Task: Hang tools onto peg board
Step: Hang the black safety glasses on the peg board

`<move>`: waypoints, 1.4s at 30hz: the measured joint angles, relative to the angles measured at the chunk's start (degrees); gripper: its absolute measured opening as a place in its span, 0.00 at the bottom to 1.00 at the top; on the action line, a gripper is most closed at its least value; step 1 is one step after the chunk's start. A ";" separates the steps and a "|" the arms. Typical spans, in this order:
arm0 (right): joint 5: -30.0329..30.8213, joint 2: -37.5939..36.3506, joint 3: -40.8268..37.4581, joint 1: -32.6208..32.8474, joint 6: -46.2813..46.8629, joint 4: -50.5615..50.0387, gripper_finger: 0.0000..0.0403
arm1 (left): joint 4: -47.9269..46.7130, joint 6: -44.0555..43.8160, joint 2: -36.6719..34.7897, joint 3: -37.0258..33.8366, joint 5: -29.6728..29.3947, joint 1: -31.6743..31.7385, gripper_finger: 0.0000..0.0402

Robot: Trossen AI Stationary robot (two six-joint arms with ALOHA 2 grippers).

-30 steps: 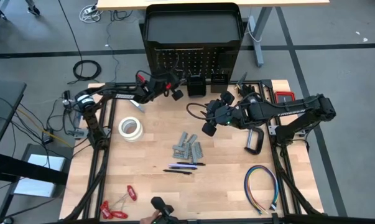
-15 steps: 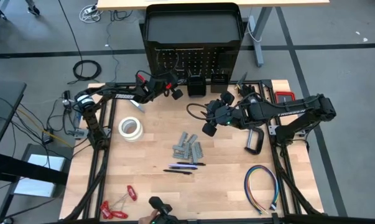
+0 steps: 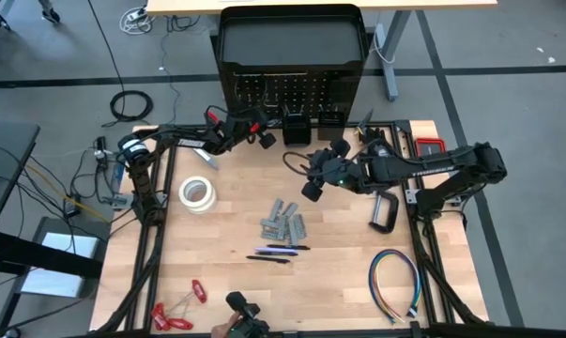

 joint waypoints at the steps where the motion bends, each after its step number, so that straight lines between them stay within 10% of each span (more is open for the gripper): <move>1: 0.00 0.00 -0.11 -0.60 0.36 0.12 0.42 | 0.04 -0.01 0.00 0.00 -0.01 -0.01 0.15; 17: 0.25 -0.02 -0.29 -4.83 -0.99 2.29 0.42 | -9.39 -1.59 -8.47 0.00 -5.30 -6.88 0.15; 30: 2.40 1.53 -16.21 -4.31 -1.32 36.00 0.42 | -26.63 -13.21 -44.74 -8.35 -4.93 -20.07 0.15; 42: 12.60 26.18 3.27 -1.18 -11.74 36.69 0.53 | -28.07 -17.66 -63.32 -19.05 -5.04 -30.48 0.15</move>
